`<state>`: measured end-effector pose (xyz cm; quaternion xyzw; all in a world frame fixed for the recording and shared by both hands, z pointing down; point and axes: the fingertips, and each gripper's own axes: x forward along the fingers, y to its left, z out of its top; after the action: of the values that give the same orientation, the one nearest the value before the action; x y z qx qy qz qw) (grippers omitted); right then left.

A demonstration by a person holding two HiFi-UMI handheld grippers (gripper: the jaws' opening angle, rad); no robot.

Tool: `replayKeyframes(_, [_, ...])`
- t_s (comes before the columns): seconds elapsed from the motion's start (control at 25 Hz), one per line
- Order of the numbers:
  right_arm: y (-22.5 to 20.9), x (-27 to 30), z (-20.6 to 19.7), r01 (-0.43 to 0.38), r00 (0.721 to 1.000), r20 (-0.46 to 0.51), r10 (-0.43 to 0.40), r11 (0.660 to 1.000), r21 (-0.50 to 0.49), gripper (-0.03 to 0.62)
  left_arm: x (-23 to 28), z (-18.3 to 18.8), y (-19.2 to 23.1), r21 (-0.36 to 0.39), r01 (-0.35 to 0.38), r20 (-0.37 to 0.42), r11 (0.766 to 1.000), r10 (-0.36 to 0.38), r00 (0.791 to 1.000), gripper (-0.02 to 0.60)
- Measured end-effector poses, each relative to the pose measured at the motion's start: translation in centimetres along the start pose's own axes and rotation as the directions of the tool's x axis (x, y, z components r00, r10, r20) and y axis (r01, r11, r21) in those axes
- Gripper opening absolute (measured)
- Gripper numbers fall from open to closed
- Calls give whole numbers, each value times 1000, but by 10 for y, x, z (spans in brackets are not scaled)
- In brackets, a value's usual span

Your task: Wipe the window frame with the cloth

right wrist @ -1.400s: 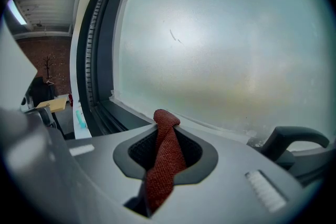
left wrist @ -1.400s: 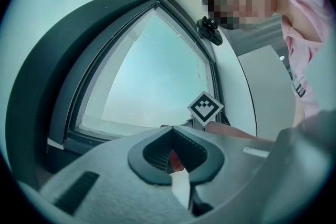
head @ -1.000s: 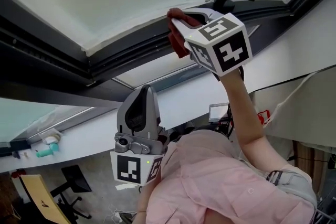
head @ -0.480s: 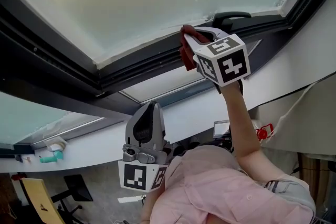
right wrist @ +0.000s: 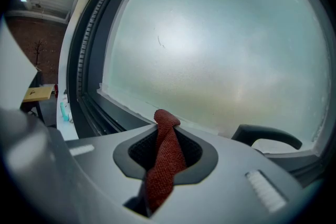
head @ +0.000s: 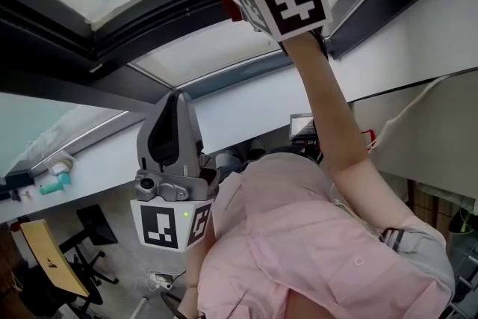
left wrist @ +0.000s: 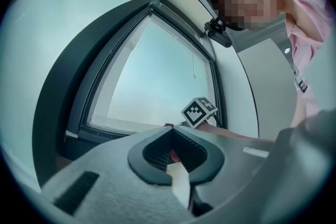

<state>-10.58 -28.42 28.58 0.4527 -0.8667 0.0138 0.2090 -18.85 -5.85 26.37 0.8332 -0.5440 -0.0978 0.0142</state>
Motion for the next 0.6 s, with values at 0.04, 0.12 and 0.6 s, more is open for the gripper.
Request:
replayKeyframes(0.04, [1,0,0,-3,1000,3,3,1000,-10,63,-2,-3,-4,-5,-3,-4,1000,3,1000,0])
replayKeyframes(0.12, [1,-1,-1,0,1000,-3,0,1000,-28,63,-5,-7,-12,-17,-5,-6,1000,5,1000,0])
replayKeyframes(0.6, [11,-1,-4,5,1000,19,-4,998,-60,60,-14,1,-32,6,-13,21,1000,13,1000,0])
